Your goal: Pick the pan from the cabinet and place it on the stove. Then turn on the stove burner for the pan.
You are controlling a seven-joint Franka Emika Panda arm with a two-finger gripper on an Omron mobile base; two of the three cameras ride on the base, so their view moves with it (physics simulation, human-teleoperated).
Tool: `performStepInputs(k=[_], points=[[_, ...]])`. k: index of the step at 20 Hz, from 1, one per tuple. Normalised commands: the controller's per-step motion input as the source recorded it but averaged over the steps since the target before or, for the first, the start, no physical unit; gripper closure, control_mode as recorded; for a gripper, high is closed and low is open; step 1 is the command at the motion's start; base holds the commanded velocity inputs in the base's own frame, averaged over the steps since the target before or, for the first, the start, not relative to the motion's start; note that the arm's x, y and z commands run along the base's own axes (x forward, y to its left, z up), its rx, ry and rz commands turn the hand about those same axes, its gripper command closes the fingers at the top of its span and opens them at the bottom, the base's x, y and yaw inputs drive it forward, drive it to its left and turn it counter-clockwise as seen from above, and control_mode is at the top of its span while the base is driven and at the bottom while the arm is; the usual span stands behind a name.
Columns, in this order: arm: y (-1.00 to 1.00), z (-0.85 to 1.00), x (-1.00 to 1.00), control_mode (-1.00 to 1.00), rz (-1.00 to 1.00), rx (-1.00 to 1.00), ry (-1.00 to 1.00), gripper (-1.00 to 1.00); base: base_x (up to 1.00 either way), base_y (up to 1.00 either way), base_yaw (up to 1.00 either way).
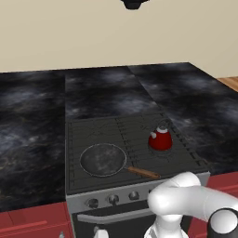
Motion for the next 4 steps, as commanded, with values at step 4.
performStepInputs(k=[4], points=[[0.0, 0.4, -0.43, -1.0, 0.02, 0.01, -0.05, -1.0, 0.0, 0.0, 0.0]])
